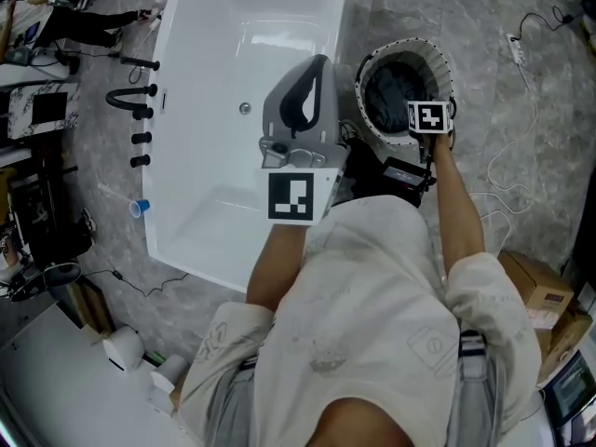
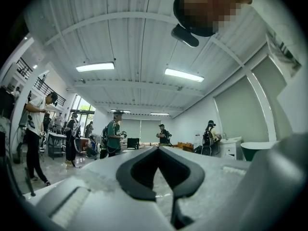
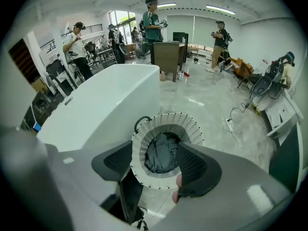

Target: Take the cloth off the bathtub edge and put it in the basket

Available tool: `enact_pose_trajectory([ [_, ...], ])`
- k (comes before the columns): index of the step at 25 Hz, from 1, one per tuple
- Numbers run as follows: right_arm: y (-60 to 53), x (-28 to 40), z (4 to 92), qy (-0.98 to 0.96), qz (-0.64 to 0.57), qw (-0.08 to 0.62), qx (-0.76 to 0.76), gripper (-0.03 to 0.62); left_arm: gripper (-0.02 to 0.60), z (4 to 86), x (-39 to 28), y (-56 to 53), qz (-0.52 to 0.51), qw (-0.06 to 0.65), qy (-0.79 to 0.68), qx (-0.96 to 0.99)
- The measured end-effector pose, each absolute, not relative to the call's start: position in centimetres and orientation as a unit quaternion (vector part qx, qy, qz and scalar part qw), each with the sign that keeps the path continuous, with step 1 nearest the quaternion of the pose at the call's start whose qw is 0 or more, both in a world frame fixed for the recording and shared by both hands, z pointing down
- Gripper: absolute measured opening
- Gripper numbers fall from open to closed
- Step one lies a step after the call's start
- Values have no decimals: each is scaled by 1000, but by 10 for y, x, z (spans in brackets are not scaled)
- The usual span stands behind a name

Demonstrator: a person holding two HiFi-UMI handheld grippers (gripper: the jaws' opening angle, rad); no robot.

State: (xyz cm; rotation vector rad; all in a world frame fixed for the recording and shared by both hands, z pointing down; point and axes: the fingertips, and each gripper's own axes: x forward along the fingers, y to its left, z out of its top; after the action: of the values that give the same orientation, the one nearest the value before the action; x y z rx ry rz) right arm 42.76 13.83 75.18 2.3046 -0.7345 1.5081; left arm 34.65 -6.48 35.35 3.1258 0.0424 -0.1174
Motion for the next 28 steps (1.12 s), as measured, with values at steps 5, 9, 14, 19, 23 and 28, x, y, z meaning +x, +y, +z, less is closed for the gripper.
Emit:
enact_pose_trajectory([
  [5,137,430,745,-263,508,150,806,301,0,354,341,-65,-39,6,6,999],
  [9,130,434,732,-279,488,155,812,301,0,353,337,-66,-42,6,-6,999],
  [14,111,438,713,-303,465,157,817,301,0,354,325,-73,-41,8,-27,999],
  [19,79,441,683,-341,423,158,825,301,0,352,307,-88,-42,5,-56,998],
  [23,51,439,653,-374,387,155,829,301,0,352,289,-100,-46,10,-86,995],
  [28,11,434,609,-425,334,152,827,301,0,349,267,-114,-53,6,-131,990],
])
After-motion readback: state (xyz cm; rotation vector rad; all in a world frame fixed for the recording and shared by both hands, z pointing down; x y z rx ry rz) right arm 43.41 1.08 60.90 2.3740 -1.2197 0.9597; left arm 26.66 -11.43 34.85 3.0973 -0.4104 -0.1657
